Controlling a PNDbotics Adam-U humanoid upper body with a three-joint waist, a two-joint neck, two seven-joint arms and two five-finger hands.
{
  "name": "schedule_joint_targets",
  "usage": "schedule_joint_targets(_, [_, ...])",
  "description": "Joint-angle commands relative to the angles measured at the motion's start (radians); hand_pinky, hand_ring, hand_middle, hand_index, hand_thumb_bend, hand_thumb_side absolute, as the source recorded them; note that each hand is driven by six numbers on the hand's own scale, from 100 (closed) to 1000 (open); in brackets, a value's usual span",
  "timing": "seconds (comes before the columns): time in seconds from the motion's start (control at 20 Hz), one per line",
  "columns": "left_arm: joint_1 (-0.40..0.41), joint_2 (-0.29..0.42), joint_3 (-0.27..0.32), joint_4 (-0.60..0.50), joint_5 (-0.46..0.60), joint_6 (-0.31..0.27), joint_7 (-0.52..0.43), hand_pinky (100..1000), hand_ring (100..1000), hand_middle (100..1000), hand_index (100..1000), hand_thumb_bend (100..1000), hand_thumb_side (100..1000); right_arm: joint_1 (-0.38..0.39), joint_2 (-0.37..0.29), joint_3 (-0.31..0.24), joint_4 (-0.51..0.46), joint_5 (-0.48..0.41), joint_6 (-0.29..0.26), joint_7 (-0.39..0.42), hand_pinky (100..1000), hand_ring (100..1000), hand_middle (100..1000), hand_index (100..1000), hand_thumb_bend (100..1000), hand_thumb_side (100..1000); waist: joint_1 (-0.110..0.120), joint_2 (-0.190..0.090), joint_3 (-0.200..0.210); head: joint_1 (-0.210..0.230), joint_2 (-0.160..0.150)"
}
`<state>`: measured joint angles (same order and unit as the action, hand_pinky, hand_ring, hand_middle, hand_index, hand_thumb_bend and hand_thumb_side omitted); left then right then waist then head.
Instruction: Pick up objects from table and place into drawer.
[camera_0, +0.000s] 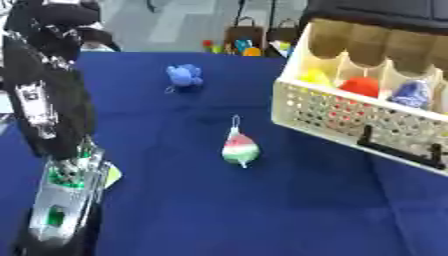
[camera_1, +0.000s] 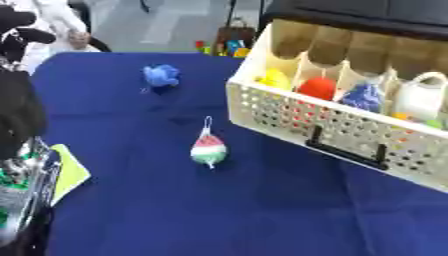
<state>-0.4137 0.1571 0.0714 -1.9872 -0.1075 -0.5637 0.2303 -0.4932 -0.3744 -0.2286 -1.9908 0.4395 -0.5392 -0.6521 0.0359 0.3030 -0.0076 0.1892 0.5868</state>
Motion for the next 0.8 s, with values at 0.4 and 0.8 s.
schedule_joint_targets(0.4, [-0.006,0.091,0.014,-0.013,-0.018,0.004,0.013,551,663,657,893,159,759,-0.010,-0.028,-0.005,-0.009,-0.007,-0.015,-0.007,552,562,629,727,100,634,0.003,-0.026,0.000,-0.005,-0.002])
schedule_joint_targets(0.8, [0.044,0.295,0.036,-0.013,-0.137,0.071,0.005,574,688,684,929,120,680,0.003,-0.044,-0.001,-0.009,-0.006,-0.014,-0.005,552,562,625,727,100,632,0.019,-0.035,-0.003,0.010,0.012])
